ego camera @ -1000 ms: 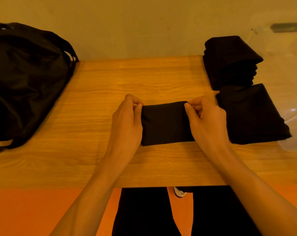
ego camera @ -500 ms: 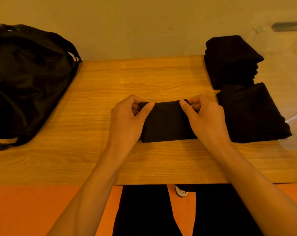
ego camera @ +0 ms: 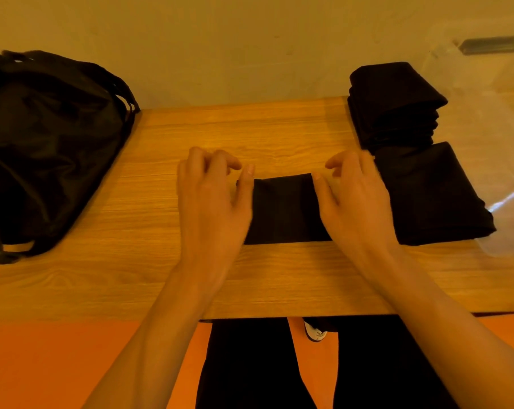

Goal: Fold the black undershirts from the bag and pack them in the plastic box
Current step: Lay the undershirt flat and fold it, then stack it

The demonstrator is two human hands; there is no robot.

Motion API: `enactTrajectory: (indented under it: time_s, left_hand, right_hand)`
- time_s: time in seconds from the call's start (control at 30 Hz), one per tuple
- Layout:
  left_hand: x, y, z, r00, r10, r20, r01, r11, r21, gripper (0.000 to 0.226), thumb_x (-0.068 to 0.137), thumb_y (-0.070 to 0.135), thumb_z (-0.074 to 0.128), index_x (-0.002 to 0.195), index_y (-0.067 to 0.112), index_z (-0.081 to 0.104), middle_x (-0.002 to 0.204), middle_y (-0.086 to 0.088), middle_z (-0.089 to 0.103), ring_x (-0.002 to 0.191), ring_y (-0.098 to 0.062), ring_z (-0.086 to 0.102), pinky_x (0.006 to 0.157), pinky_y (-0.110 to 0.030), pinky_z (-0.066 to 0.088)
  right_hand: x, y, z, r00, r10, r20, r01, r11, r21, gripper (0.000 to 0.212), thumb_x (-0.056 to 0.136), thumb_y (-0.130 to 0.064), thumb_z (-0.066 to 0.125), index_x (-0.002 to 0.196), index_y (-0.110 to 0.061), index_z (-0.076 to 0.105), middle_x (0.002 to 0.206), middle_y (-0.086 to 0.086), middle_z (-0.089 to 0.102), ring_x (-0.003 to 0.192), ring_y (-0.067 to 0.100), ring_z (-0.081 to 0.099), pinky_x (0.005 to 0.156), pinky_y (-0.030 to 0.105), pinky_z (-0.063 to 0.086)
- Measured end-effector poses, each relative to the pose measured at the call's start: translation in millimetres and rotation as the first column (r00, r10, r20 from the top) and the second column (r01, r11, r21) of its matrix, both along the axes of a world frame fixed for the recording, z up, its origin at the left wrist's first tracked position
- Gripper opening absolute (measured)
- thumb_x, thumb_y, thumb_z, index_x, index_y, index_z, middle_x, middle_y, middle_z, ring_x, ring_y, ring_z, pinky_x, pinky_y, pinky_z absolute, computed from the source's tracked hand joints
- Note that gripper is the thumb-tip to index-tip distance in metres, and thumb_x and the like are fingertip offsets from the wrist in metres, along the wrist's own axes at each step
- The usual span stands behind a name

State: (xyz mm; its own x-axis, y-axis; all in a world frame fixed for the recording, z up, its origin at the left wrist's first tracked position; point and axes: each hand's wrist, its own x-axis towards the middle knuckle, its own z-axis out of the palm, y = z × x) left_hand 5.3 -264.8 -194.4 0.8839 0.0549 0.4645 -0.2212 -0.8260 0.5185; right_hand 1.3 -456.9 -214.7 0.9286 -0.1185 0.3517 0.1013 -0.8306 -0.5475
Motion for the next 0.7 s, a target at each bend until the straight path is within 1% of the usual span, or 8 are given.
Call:
enactTrajectory:
  time_s: [0.07,0.13,0.17,0.23,0.33,0.4,0.57,0.7]
  left_hand:
    - [-14,-10,3,0.978,-0.187,0.097,0.169,0.972,0.165,0.025,0.105,0.032,0.049,0.108,0.012,0.065,0.111,-0.005,0.055,0.103,-0.018,0.049,0.084,-0.031,0.04]
    - [-18,-16,-5,0.949,-0.313,-0.047,0.313,0.903,0.294,0.045,0.108,0.038,0.035,0.135,0.009,0.058,0.138,-0.009,0.054,0.126,-0.023,0.049,0.104,-0.035,0.038]
    - [-15,-15,-8,0.933,-0.32,-0.165,0.358,0.875,0.325,0.058,0.108,0.044,0.025,0.15,0.01,0.045,0.155,-0.008,0.043,0.143,-0.022,0.038,0.117,-0.036,0.029]
    - [-5,-9,-17,0.895,-0.287,-0.342,0.407,0.84,0.36,0.07,0.105,0.056,0.007,0.162,0.016,0.015,0.169,-0.002,0.012,0.156,-0.013,0.005,0.126,-0.03,0.002]
    - [5,-1,-29,0.861,-0.28,-0.424,0.444,0.82,0.36,0.073,0.101,0.061,0.005,0.162,0.021,0.0,0.169,0.006,-0.007,0.15,-0.001,-0.018,0.118,-0.021,-0.017]
    - [7,2,-33,0.861,-0.279,-0.426,0.437,0.833,0.339,0.075,0.1,0.063,0.007,0.163,0.021,0.002,0.169,0.007,-0.004,0.151,-0.002,-0.016,0.117,-0.021,-0.015]
    - [9,7,-36,0.874,-0.26,-0.411,0.4,0.864,0.306,0.079,0.096,0.067,0.015,0.16,0.022,0.024,0.166,0.0,0.024,0.153,-0.016,0.017,0.122,-0.032,0.009]
    - [12,8,-31,0.851,-0.269,-0.451,0.41,0.876,0.252,0.067,0.102,0.06,0.032,0.159,0.026,0.024,0.165,0.005,0.024,0.152,-0.014,0.018,0.123,-0.033,0.013]
  right_hand:
    - [-3,-3,2,0.981,0.175,0.086,-0.16,0.974,-0.163,0.032,0.104,-0.028,0.046,0.125,-0.007,0.058,0.124,0.01,0.056,0.113,0.022,0.051,0.095,0.038,0.047]
    - [-3,0,1,0.941,0.333,-0.063,-0.338,0.907,-0.25,0.048,0.104,-0.031,0.036,0.144,-0.008,0.049,0.151,0.01,0.045,0.141,0.025,0.038,0.118,0.041,0.033]
    - [-4,3,-1,0.919,0.363,-0.152,-0.392,0.873,-0.29,0.056,0.104,-0.035,0.029,0.153,-0.011,0.037,0.161,0.008,0.033,0.151,0.022,0.024,0.124,0.039,0.02]
    - [-3,7,-6,0.902,0.352,-0.249,-0.423,0.833,-0.355,0.064,0.103,-0.044,0.014,0.16,-0.014,0.018,0.167,0.005,0.014,0.154,0.014,0.004,0.125,0.034,0.004]
    - [-1,5,-12,0.896,0.299,-0.328,-0.404,0.856,-0.323,0.071,0.101,-0.055,0.004,0.161,-0.017,0.004,0.168,0.001,0.001,0.153,0.009,-0.008,0.125,0.031,-0.002]
    - [-1,2,-14,0.888,0.289,-0.358,-0.392,0.883,-0.259,0.072,0.101,-0.06,0.001,0.161,-0.02,-0.001,0.168,-0.002,-0.005,0.153,0.007,-0.012,0.124,0.029,-0.006]
    - [-1,-4,-17,0.888,0.279,-0.364,-0.393,0.872,-0.291,0.074,0.097,-0.062,-0.003,0.161,-0.023,-0.006,0.168,-0.006,-0.01,0.152,0.007,-0.017,0.125,0.032,-0.006]
    - [-2,-8,-15,0.896,0.268,-0.354,-0.362,0.902,-0.234,0.068,0.104,-0.057,0.01,0.161,-0.022,0.001,0.169,-0.004,0.001,0.154,0.009,-0.003,0.123,0.026,-0.001]
